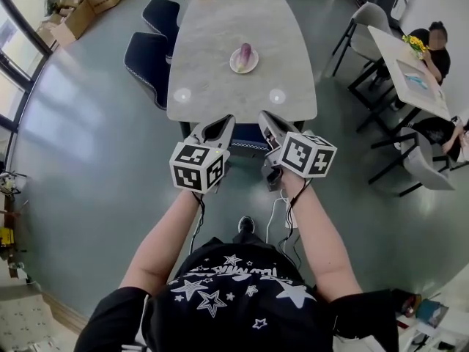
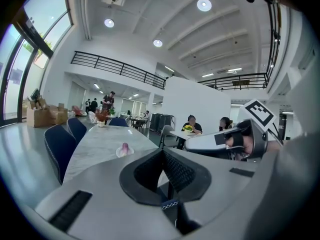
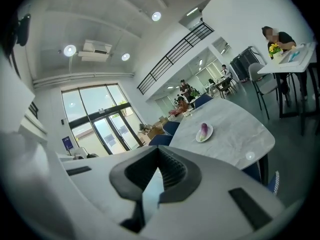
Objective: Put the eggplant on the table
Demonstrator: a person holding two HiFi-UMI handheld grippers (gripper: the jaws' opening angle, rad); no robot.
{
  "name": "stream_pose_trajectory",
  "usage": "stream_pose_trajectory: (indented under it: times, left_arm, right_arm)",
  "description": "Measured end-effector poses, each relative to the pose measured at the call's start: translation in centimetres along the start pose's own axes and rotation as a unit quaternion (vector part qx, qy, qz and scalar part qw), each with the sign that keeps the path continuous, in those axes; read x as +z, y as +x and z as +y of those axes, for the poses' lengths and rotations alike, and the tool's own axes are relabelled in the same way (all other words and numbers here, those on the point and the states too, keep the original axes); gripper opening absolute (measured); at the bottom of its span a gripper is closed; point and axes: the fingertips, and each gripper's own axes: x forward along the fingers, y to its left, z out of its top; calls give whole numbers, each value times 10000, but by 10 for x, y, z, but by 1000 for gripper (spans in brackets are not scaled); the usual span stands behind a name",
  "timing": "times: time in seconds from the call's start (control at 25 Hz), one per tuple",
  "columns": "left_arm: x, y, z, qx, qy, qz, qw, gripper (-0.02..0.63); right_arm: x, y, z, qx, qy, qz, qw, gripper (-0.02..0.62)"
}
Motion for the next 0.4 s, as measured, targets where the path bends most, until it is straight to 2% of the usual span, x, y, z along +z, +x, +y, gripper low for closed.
stream_pose_trajectory:
  times: [0.16,0.4]
  left_arm:
    - [-4,-22,5,-77,-52,23,10000,8]
    - [-7,-44,-2,-268,-5,13,9996,8]
  right_arm:
    - [-15,-5,27,-105,-372,86,9992,8]
    - [-28,-17,47,-218,-384,6,9990,8]
